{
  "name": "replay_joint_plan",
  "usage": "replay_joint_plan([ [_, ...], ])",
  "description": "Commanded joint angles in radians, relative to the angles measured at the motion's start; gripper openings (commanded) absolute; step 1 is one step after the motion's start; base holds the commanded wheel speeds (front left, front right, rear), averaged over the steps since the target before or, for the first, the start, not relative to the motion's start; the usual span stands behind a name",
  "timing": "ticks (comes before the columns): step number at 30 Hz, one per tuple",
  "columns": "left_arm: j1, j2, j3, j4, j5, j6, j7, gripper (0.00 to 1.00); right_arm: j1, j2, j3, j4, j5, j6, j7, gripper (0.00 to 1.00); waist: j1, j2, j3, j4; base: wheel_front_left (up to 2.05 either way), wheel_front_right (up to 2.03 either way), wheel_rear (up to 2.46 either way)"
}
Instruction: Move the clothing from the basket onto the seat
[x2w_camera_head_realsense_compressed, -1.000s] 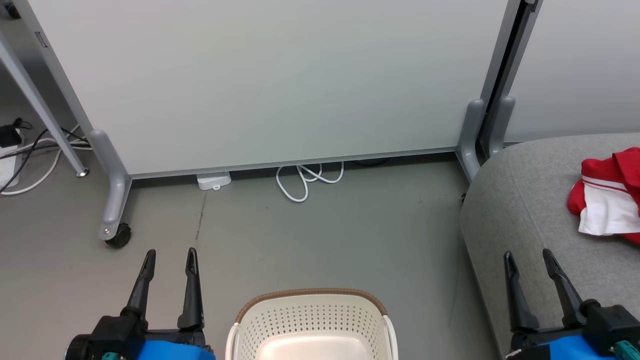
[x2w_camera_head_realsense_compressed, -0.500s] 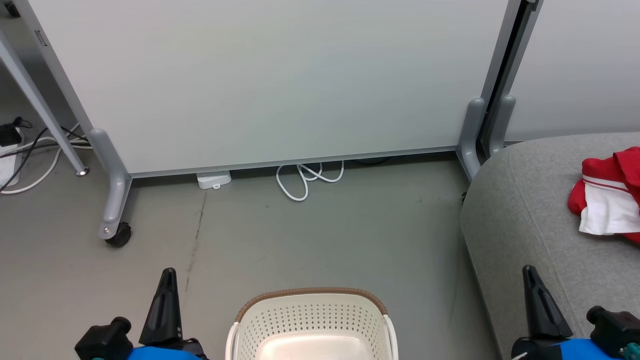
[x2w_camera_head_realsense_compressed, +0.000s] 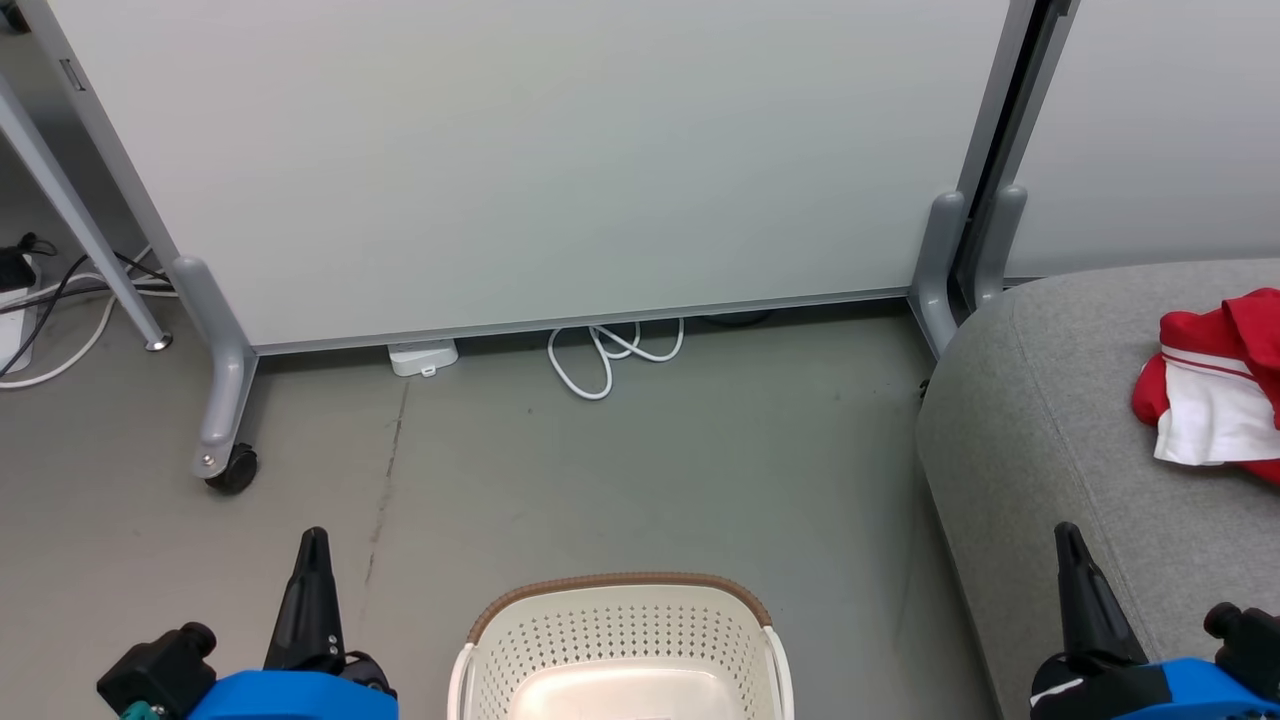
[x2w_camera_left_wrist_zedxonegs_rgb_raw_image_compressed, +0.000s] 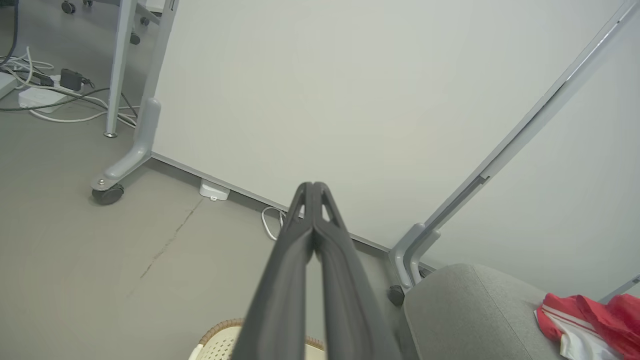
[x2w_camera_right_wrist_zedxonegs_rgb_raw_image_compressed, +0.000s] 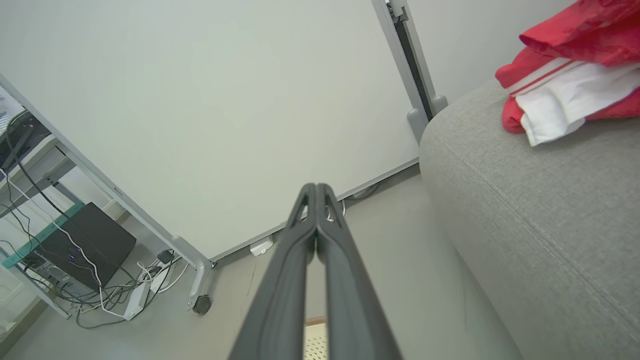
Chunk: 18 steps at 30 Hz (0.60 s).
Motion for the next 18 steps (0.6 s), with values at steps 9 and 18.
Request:
replay_joint_plan([
  [9,-0.052,0.003,0.023,-0.003,-0.151,-0.003,0.037,0.00,-0.051,-0.004,-0.008,-0.002,0.160,0.000,0.040,0.00,-0.0001,-0.0001,0.003,-0.004,0.00,0.00,0.00],
  [18,-0.068,0.003,0.036,0.005,-0.272,-0.004,0.069,0.00,-0.066,-0.004,-0.012,0.007,0.285,0.000,0.071,0.00,-0.0001,-0.0001,0.006,-0.009,0.00,0.00,0.00],
])
